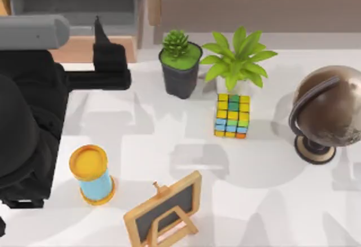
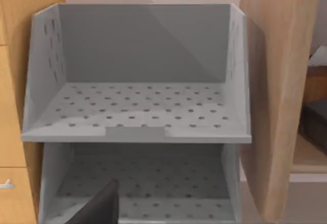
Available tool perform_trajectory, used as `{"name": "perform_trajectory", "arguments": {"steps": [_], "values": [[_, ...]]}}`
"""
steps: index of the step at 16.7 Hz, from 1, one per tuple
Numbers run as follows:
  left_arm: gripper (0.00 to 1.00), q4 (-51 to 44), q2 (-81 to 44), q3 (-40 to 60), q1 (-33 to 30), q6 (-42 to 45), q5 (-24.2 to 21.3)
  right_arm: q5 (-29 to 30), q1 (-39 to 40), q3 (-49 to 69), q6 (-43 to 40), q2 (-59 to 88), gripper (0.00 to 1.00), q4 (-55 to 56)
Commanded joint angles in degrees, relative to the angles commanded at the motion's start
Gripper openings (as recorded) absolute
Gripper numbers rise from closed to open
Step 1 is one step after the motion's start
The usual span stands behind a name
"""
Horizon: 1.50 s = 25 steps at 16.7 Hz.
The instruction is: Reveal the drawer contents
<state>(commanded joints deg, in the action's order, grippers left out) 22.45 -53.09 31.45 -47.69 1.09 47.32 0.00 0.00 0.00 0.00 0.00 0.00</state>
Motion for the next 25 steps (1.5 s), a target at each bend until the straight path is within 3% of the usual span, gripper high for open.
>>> {"name": "perform_trajectory", "arguments": {"steps": [6,11,15,20,25], "values": [[1.00,0.55,-0.48,0.19,0.86,0.65,-0.67,0.00,0.00,0.00,0.00,0.00,1.00,0.00],[1.00,11.57,-11.94,6.47,12.57,12.63,-9.37,0.00,0.00,0.00,0.00,0.00,1.00,0.00],[1.00,25.16,-28.13,14.09,29.50,31.63,-22.85,0.00,0.00,0.00,0.00,0.00,1.00,0.00],[1.00,39.13,-50.48,23.26,51.91,59.81,-44.86,0.00,0.00,0.00,0.00,0.00,1.00,0.00],[1.00,44.58,-69.23,29.35,66.58,81.78,-65.20,0.00,0.00,0.00,0.00,0.00,1.00,0.00]]}}
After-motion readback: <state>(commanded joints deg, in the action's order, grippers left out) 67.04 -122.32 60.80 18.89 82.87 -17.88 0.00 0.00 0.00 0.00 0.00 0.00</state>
